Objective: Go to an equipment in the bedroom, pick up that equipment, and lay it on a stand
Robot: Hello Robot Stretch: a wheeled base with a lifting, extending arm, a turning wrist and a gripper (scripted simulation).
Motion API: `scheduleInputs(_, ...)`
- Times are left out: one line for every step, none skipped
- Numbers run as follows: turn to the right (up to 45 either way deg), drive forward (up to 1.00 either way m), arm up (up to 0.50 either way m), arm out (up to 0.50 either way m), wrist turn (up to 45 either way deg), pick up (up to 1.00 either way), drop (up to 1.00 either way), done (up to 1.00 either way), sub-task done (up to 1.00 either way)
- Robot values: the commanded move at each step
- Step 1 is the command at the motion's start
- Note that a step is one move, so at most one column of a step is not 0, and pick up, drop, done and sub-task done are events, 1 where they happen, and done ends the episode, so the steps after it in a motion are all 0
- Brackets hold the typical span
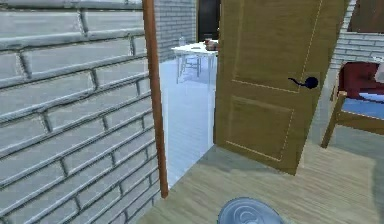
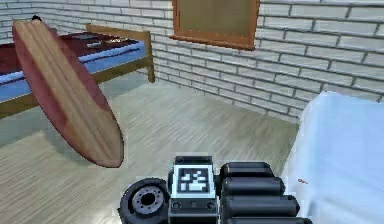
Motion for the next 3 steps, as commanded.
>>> scheduleInputs(0.0, 1.0, 0.0, 0.0, 0.0, 0.0, 0.0, 0.0, 0.0)
scheduleInputs(-6.0, 0.0, 0.0, 0.0, 0.0, 0.0, 0.0, 0.0, 0.0)
scheduleInputs(0.0, 0.35, 0.0, 0.0, 0.0, 0.0, 0.0, 0.0, 0.0)
